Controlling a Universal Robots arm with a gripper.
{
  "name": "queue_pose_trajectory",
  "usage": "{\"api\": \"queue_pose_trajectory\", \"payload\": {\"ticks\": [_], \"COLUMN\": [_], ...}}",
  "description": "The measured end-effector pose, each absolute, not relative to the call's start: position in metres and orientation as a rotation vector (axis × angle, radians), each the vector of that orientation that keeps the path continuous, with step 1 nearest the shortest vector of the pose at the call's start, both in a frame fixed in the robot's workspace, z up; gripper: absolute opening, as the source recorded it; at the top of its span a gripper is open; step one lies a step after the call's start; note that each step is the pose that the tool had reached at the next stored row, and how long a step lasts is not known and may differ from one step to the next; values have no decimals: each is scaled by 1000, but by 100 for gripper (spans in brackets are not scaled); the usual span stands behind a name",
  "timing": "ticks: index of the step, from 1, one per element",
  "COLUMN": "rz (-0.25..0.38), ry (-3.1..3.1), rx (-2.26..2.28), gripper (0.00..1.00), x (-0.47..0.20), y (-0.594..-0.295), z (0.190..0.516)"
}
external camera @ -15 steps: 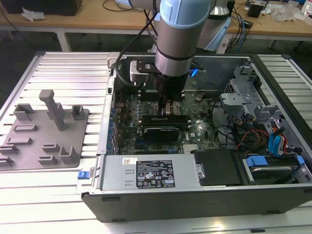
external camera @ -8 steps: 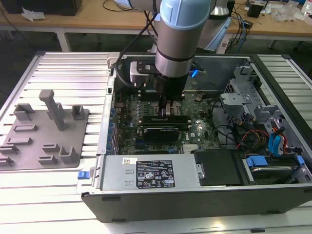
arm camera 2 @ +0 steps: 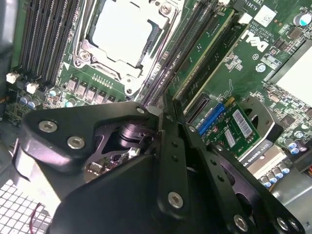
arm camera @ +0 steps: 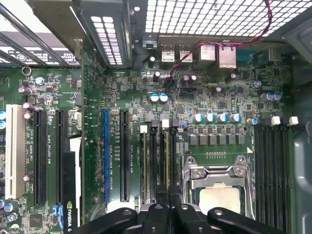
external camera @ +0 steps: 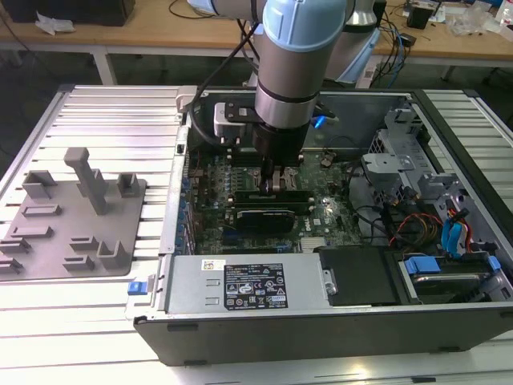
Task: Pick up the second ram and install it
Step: 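Insert the second ram into the second slot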
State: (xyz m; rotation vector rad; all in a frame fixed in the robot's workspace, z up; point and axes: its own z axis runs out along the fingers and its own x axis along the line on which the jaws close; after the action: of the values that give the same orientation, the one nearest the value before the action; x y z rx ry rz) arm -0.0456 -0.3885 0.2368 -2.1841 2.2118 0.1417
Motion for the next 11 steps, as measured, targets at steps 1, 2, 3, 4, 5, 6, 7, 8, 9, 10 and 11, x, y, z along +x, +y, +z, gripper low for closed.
{"api": "queue_pose_trajectory", "payload": {"ticks": [1,2,3,4,5,6,7,8,9,10,11], "rz": [142,142,142,142,142,142,142,142,142,142,141], "ry": [2212,2212,2212,2212,2211,2212,2212,2212,2211,2211,2211], "rx": [-2184,-2184,-2184,-2184,-2184,-2184,-2184,-2184,-2184,-2184,-2184], "gripper": [9,9,9,9,9,9,9,9,9,9,9], "x": [-46,-46,-46,-46,-46,-46,-46,-46,-46,-46,-46], "y": [-389,-389,-389,-389,-388,-388,-388,-388,-388,-388,-388], "z": [237,237,237,237,237,237,237,237,236,236,236]}}
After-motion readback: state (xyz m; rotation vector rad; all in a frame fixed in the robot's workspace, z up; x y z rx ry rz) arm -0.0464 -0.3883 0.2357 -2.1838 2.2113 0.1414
